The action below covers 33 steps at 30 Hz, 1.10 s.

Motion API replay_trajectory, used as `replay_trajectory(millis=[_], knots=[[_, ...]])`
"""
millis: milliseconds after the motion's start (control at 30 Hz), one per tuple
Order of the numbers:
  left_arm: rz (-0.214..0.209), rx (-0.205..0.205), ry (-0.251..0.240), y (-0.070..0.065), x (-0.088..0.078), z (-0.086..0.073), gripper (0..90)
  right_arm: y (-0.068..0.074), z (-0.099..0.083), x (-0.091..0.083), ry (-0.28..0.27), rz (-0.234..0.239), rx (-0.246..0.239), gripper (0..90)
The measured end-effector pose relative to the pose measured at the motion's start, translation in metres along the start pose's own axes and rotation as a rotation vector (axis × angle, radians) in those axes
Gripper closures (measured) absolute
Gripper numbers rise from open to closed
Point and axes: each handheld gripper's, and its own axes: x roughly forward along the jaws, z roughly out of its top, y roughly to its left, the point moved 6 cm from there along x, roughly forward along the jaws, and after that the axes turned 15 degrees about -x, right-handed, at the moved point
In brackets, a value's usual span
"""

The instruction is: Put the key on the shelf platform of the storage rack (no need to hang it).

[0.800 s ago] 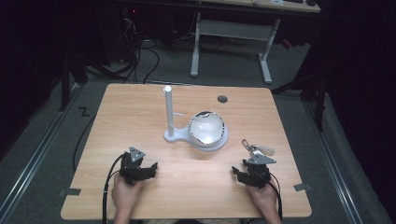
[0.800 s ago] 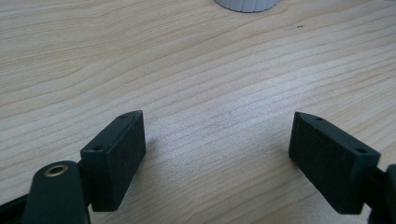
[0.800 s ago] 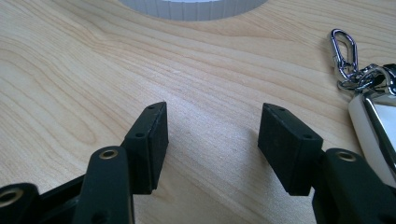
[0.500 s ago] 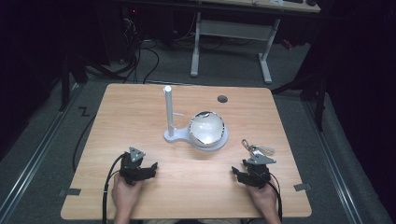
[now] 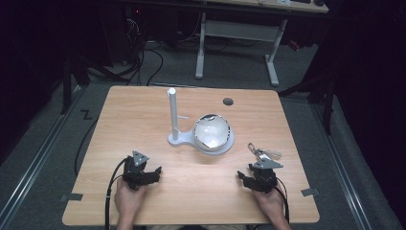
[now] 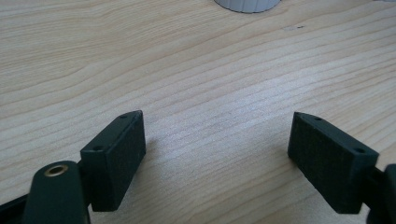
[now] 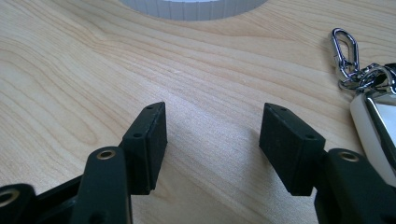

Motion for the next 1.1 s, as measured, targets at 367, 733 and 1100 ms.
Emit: replay_trajectory(millis=[367, 733, 1100], knots=[[0.0, -0.001, 0.0, 0.0, 0.0, 0.0, 19.4, 0.001, 0.0, 0.0, 0.001, -0.002, -0.008, 39.9], [0.0, 0.0, 0.0, 0.0, 0.0, 0.0, 19.4, 0.0, 0.0, -0.001, 0.012, -0.001, 0.005, 41.6], [0.0, 0.001, 0.001, 0.0, 0.0, 0.0, 19.3, -0.001, 0.001, -0.011, 0.017, -0.01, -0.001, 43.9]])
